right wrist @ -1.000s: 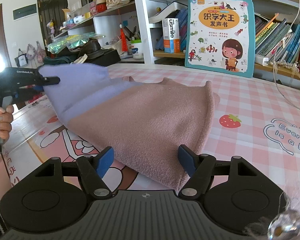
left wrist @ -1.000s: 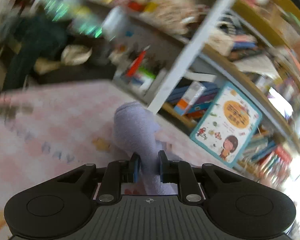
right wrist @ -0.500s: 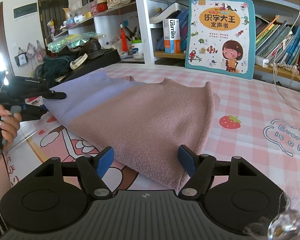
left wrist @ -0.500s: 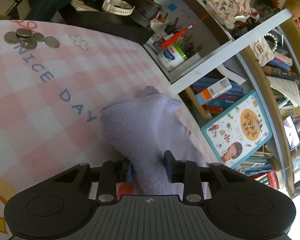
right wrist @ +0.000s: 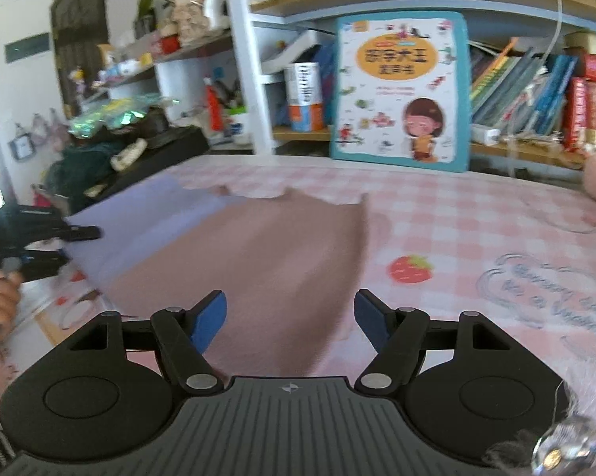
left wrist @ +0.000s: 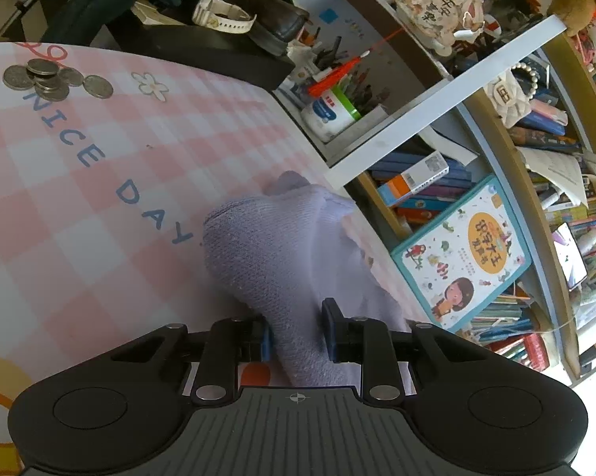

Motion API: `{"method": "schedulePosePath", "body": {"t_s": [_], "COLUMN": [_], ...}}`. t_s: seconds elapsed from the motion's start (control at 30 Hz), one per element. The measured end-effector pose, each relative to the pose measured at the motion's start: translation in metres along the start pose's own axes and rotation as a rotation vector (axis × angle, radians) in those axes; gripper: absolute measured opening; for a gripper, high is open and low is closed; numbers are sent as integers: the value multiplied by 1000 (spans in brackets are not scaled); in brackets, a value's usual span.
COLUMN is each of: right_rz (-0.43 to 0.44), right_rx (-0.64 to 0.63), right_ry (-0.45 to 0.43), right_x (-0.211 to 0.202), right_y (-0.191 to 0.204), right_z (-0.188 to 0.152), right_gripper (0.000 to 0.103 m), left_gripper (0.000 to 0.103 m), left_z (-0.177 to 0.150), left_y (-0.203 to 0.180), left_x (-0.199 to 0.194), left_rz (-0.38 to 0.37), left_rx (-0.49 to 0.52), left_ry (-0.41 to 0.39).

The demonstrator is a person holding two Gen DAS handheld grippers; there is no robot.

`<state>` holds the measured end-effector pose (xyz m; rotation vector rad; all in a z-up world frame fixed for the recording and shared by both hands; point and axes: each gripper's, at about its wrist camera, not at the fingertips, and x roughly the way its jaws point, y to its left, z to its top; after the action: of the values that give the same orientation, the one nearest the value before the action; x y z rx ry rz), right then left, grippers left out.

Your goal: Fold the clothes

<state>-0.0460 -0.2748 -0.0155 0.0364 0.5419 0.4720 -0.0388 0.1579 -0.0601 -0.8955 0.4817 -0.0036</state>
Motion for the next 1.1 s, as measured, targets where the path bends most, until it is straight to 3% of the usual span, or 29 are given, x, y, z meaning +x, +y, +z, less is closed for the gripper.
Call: {"method": "schedulePosePath", "body": {"t_s": [0.03,0.07,0.1,0.13,0.3,0.47,0.77,0.83,1.1], "right_rz": [-20,-41,-56,-60,8,93,74,66,64], "right_rx": [16,31,46,61,131,159,54,65,69], "right_ry": [12,24,40,60,74,74,79,81,82], "right_x": [3,5,8,12,17,25,35,36,37], "right_y": [-4,-9,-13,-17,-27,-16,14,12,9], "right_z": [0,0,-1,-2,-11,-13,-6,-6,-6], "right_gripper": [67,58,43,36,23,23,26,30,31], "left_gripper": [26,24,23,22,11,10,10,10,10], "left_z": [0,-1,-1,-1,8,24,30,28,9], "left_y": [0,1,1,1,12,11,6,-6,-89], "left_x": [0,0,0,0,-1,-14,-32,-36,-52], "left_rz": [-2,-3,-5,-9,-35,-7,33,39,29], "left_rx": [4,9,12,11,-62,-17,65,134,525], "left_ry": [-1,-2,-2,-1,26,-21,-53,-68,-159]}}
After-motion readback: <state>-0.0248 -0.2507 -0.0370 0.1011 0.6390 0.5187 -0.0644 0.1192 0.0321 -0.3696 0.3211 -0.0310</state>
